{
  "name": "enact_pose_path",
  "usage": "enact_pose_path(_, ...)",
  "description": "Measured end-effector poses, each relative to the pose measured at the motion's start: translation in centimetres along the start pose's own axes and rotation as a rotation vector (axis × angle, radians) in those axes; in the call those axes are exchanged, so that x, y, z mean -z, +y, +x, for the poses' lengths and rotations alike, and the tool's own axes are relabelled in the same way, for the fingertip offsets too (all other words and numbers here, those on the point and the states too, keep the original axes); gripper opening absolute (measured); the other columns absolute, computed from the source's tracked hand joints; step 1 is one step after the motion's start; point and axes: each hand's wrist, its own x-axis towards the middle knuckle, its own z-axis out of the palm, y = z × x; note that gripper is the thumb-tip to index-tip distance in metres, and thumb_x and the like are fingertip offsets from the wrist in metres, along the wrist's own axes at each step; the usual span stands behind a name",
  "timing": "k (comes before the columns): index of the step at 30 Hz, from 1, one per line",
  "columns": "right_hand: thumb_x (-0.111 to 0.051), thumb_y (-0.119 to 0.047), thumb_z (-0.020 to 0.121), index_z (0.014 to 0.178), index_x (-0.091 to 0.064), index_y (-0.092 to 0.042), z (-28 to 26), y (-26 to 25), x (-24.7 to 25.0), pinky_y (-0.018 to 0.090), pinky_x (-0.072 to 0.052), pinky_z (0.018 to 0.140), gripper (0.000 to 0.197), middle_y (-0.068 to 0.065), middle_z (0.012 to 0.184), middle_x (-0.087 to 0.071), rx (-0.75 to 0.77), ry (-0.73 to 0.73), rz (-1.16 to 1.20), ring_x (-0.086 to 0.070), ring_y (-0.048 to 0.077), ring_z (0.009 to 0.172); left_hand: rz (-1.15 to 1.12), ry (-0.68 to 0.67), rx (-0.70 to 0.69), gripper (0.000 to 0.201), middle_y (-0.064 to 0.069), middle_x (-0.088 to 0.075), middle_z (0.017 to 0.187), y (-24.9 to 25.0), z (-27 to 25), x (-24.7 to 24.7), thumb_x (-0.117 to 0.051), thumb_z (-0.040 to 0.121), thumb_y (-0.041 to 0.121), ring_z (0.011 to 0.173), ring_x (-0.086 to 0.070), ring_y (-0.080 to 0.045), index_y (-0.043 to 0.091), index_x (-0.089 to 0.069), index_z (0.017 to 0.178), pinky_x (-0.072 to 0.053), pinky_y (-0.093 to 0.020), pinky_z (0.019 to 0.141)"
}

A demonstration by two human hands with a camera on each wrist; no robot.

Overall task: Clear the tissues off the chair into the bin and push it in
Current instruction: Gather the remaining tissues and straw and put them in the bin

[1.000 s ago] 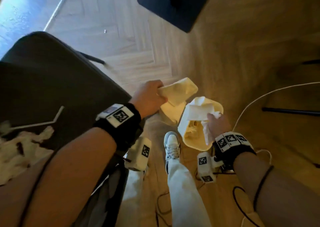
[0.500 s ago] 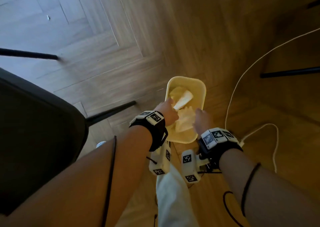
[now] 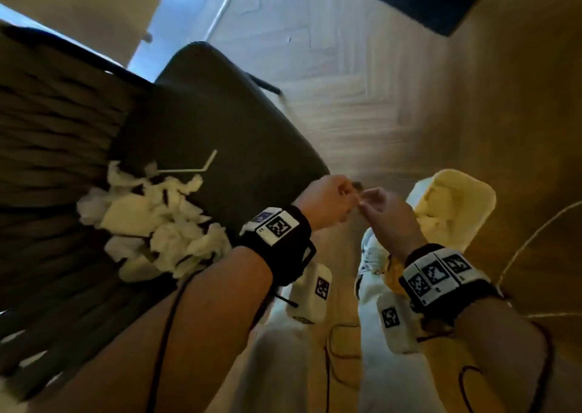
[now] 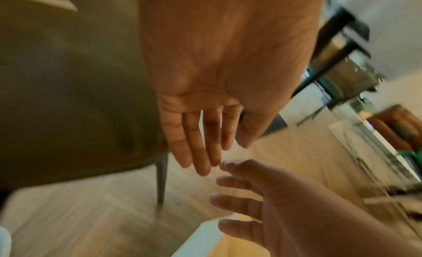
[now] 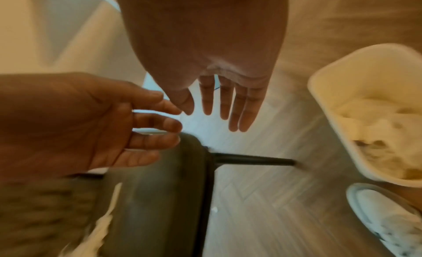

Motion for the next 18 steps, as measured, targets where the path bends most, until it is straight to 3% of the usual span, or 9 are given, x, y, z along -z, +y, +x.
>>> enact_pose_path(4,-0.063,-0.023,0.087,0.116,-0.06,-0.017,-1.1,-6.0,-5.7,0.022,-0.047,0.077,0.03,-0.001,0.111,-0.06,0.201,-0.128,-0.174,-0.06,0.011,0.092,-0.003,0.124,0.111,0.012,0.001,-0.066,0.089,-6.5,-5.0,8.1,-0.056,0.092,0.031,0.079,-0.066,-0.014,0.023,-0.061,0.098,-0.054,-0.029,0.065)
enact_pose_path(7,-0.065,-0.027,0.086,0.124,-0.055,-0.02,-1.2,-9.2,-10.1,0.03,-0.051,0.088,0.04,-0.001,0.122,-0.053,0.28,-0.251,-0.339,-0.059,0.014,0.099,0.145,0.295,0.213,0.019,0.001,-0.063,0.09,-13.2,-7.7,13.8,-0.063,0.086,0.034,0.086,-0.062,-0.019,0.02,-0.061,0.098,-0.049,-0.03,0.068)
enact_pose_path(8,-0.066,-0.029,0.085,0.127,-0.053,-0.02,-1.1,-10.1,-11.4,0.033,-0.051,0.091,0.044,0.0,0.125,-0.052,0.3,-0.281,-0.407,-0.059,0.016,0.101,0.224,0.32,0.251,0.03,-0.001,-0.061,0.1,-15.4,-8.5,15.4,-0.066,0.083,0.038,0.094,-0.06,-0.021,0.02,-0.059,0.106,-0.048,-0.031,0.072)
enact_pose_path(9,-0.067,-0.03,0.084,0.128,-0.051,-0.021,-1.0,-10.9,-12.5,0.034,-0.05,0.092,0.048,0.001,0.127,-0.05,0.32,-0.302,-0.468,-0.058,0.017,0.103,0.333,0.298,0.281,0.047,-0.004,-0.055,0.117,-17.6,-9.1,16.7,-0.07,0.078,0.043,0.106,-0.056,-0.023,0.024,-0.054,0.119,-0.048,-0.034,0.081)
enact_pose_path(11,-0.068,-0.031,0.083,0.131,-0.048,-0.023,-0.6,-12.1,-14.4,0.032,-0.05,0.091,0.053,0.001,0.128,-0.048,0.353,-0.322,-0.569,-0.057,0.015,0.104,0.597,0.137,0.284,0.087,-0.008,-0.027,0.148,-20.9,-9.9,18.0,-0.074,0.069,0.052,0.129,-0.038,-0.031,0.032,-0.03,0.142,-0.046,-0.045,0.095)
enact_pose_path(13,-0.067,-0.033,0.083,0.131,-0.048,-0.026,-0.2,-13.1,-15.9,0.029,-0.05,0.087,0.052,-0.001,0.128,-0.047,0.382,-0.318,-0.636,-0.056,0.012,0.101,0.808,0.007,0.204,0.11,-0.005,0.001,0.159,-22.8,-10.2,17.8,-0.077,0.065,0.051,0.141,-0.018,-0.036,0.036,-0.007,0.149,-0.045,-0.049,0.098)
enact_pose_path(15,-0.066,-0.034,0.083,0.13,-0.048,-0.027,0.4,-13.8,-16.9,0.031,-0.052,0.086,0.051,-0.002,0.128,-0.047,0.387,-0.297,-0.684,-0.056,0.012,0.099,0.9,-0.048,0.13,0.117,-0.005,0.015,0.16,-23.8,-9.8,16.7,-0.079,0.066,0.046,0.144,-0.011,-0.037,0.037,0.003,0.149,-0.045,-0.048,0.099)
enact_pose_path(18,-0.066,-0.033,0.084,0.129,-0.049,-0.027,1.0,-14.6,-18.2,0.032,-0.052,0.086,0.049,-0.002,0.129,-0.046,0.359,-0.282,-0.72,-0.057,0.013,0.101,0.896,-0.043,0.098,0.108,-0.01,0.008,0.16,-25.2,-8.5,15.0,-0.076,0.073,0.038,0.142,-0.018,-0.037,0.03,-0.001,0.15,-0.039,-0.045,0.104)
